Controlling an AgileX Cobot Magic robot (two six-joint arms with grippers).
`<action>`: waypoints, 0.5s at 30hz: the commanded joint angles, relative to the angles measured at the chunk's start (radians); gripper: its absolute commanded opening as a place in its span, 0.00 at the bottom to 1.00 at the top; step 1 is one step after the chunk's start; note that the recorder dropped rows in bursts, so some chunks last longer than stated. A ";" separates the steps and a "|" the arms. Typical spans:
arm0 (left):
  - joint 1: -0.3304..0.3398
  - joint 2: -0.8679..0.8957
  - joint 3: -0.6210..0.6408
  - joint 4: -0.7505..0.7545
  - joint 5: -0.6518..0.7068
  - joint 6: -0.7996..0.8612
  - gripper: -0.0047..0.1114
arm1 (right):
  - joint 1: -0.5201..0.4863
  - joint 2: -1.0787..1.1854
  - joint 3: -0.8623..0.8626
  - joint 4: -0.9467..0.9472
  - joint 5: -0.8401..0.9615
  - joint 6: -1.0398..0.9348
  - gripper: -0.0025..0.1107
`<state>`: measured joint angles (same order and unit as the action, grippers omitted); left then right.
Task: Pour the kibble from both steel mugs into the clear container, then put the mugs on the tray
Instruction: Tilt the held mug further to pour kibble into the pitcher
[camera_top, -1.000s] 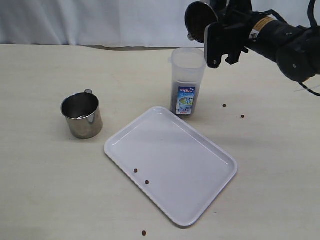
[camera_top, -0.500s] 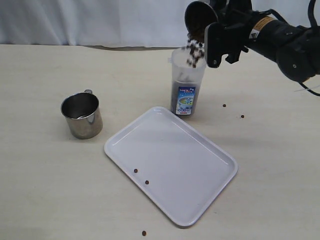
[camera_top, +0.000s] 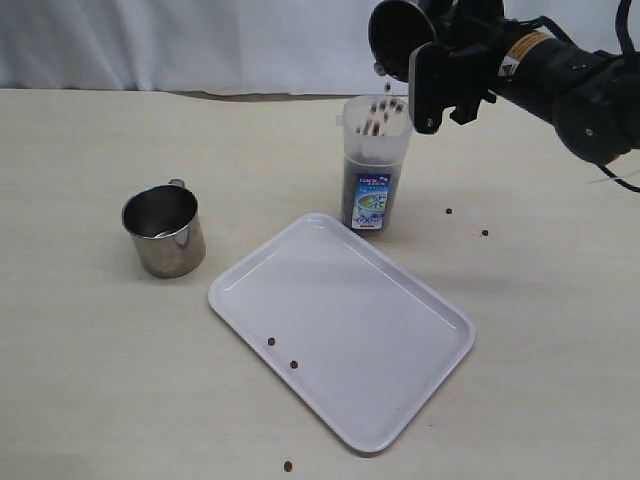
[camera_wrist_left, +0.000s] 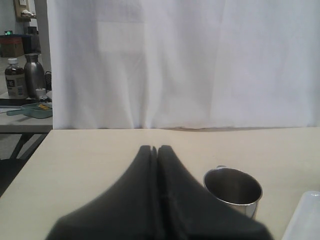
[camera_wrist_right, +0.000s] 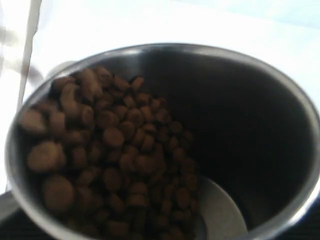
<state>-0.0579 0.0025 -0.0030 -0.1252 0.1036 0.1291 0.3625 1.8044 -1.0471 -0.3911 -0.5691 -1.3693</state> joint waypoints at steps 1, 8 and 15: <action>-0.007 -0.003 0.003 0.005 -0.005 -0.002 0.04 | 0.002 -0.003 -0.007 0.006 -0.032 -0.029 0.07; -0.007 -0.003 0.003 0.005 -0.005 -0.002 0.04 | 0.002 -0.003 -0.007 0.006 -0.032 -0.060 0.07; -0.007 -0.003 0.003 0.005 -0.005 -0.002 0.04 | 0.002 -0.003 -0.007 0.006 -0.036 -0.076 0.07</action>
<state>-0.0579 0.0025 -0.0030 -0.1252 0.1036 0.1291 0.3625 1.8044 -1.0471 -0.3911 -0.5691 -1.4331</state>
